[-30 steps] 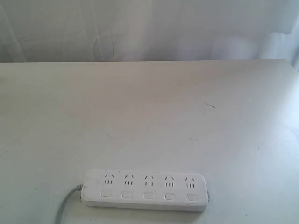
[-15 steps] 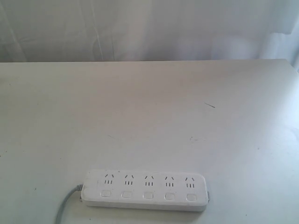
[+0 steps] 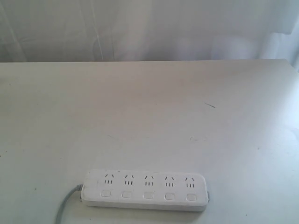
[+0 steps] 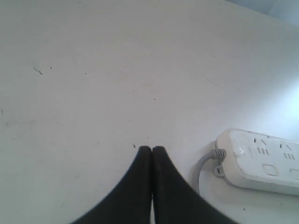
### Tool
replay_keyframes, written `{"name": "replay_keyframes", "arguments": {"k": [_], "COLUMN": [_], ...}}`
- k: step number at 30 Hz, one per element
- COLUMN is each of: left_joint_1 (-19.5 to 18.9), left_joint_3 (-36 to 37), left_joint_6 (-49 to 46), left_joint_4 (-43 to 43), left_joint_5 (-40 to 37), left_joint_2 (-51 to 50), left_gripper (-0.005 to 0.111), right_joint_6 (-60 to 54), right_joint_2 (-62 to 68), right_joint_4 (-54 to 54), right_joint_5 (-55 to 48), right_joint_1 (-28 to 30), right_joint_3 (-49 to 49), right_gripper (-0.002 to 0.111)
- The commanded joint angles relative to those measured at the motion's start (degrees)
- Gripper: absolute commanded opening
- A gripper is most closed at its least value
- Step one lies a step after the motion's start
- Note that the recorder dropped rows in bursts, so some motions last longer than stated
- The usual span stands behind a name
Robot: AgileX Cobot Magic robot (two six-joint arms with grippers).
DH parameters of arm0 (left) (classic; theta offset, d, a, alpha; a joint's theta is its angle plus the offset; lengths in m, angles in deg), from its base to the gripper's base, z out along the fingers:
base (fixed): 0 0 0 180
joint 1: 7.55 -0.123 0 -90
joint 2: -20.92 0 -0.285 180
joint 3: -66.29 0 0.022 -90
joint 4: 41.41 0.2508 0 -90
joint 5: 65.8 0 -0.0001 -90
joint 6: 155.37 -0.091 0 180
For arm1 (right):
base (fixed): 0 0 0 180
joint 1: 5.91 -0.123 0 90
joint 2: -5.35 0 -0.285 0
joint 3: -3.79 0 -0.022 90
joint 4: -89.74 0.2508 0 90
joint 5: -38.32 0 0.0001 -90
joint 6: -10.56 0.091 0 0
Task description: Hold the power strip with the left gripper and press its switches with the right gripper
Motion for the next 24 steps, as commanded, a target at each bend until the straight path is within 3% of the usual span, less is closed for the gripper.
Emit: {"name": "replay_keyframes", "arguments": {"k": [1, 9, 16, 24], "left_joint_1": [-0.1, -0.1, -0.1, -0.1], "left_joint_3": [0.2, 0.2, 0.2, 0.2], "left_joint_6": [0.3, 0.3, 0.3, 0.3], "left_joint_4": [-0.4, -0.4, -0.4, -0.4], "left_joint_5": [-0.4, -0.4, -0.4, -0.4], "left_joint_2": [-0.1, -0.1, -0.1, -0.1], "left_gripper": [0.0, 0.0, 0.0, 0.0], "right_joint_6": [0.1, -0.9, -11.1, -28.8], "right_joint_2": [-0.3, -0.3, -0.3, -0.3], "right_joint_4": [-1.5, -0.1, 0.6, 19.7], "right_joint_5": [1.0, 3.5, 5.6, 4.1], "right_joint_1": [2.2, 4.2, 4.7, 4.6], "right_joint_3": [0.2, 0.2, 0.2, 0.2], "right_gripper": [0.0, 0.0, 0.0, 0.0]}}
